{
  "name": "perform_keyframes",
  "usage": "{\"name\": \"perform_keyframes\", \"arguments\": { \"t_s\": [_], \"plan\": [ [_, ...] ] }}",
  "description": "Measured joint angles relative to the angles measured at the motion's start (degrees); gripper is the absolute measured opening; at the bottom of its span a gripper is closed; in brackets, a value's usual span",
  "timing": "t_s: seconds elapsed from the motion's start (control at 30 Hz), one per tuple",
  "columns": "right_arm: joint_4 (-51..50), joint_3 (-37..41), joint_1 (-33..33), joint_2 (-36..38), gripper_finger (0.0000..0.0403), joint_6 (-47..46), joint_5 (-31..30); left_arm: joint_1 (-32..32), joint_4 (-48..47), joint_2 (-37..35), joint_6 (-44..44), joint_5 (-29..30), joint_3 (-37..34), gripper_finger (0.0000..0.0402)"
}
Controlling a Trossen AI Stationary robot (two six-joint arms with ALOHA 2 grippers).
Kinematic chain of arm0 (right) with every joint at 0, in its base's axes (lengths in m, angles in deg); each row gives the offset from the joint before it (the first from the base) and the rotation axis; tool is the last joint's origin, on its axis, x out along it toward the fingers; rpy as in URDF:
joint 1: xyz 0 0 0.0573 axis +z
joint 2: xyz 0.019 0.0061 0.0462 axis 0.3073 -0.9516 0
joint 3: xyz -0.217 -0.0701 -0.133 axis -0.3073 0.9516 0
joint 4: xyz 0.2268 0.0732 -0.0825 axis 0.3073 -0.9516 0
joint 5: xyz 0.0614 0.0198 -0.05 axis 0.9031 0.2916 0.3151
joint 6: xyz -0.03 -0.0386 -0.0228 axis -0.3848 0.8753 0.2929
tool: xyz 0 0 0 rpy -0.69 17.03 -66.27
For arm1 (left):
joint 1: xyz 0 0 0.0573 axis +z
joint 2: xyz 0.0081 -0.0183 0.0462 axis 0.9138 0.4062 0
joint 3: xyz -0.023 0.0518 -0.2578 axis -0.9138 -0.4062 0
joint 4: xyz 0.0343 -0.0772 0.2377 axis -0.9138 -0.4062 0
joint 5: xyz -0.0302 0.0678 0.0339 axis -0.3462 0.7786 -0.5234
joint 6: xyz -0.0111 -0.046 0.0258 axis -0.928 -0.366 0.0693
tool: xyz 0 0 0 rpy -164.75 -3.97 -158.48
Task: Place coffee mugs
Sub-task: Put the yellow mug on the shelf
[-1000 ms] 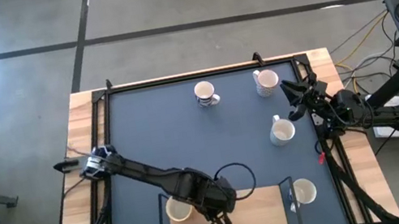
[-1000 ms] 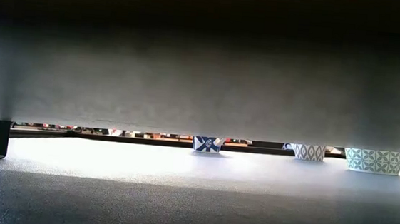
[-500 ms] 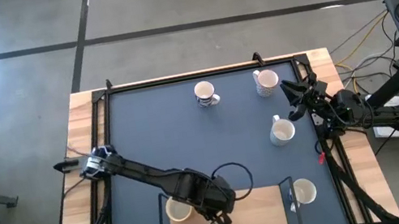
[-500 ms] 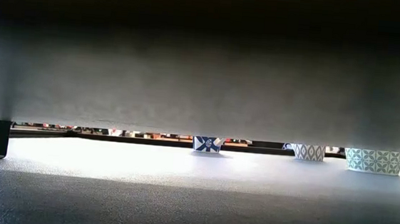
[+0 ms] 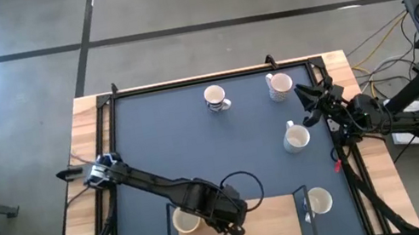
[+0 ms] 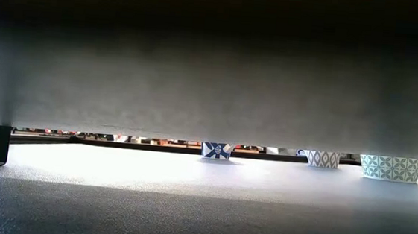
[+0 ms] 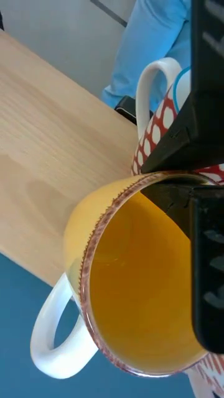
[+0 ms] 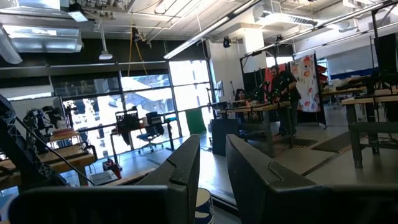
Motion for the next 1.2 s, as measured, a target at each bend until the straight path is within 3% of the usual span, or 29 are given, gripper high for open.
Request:
{"name": "perform_keyframes", "arguments": {
  "t_s": [0.3, 0.7, 1.2],
  "plan": [
    [0.0, 0.0, 0.02, -0.02, 0.0068, 0.0, 0.0, -0.45, 0.33, -0.02, -2.17, -1.12, 0.0, 0.0008],
    [0.0, 0.02, 0.0, -0.02, 0.0068, 0.0, 0.0, -0.65, 2.35, -0.02, -2.06, -0.56, -0.26, 0.0047],
    [-0.01, 0.01, 0.0, -0.01, 0.0068, 0.0, 0.0, -2.26, 3.9, -0.04, -0.59, 0.64, -4.48, 0.0038]
  ]
}}
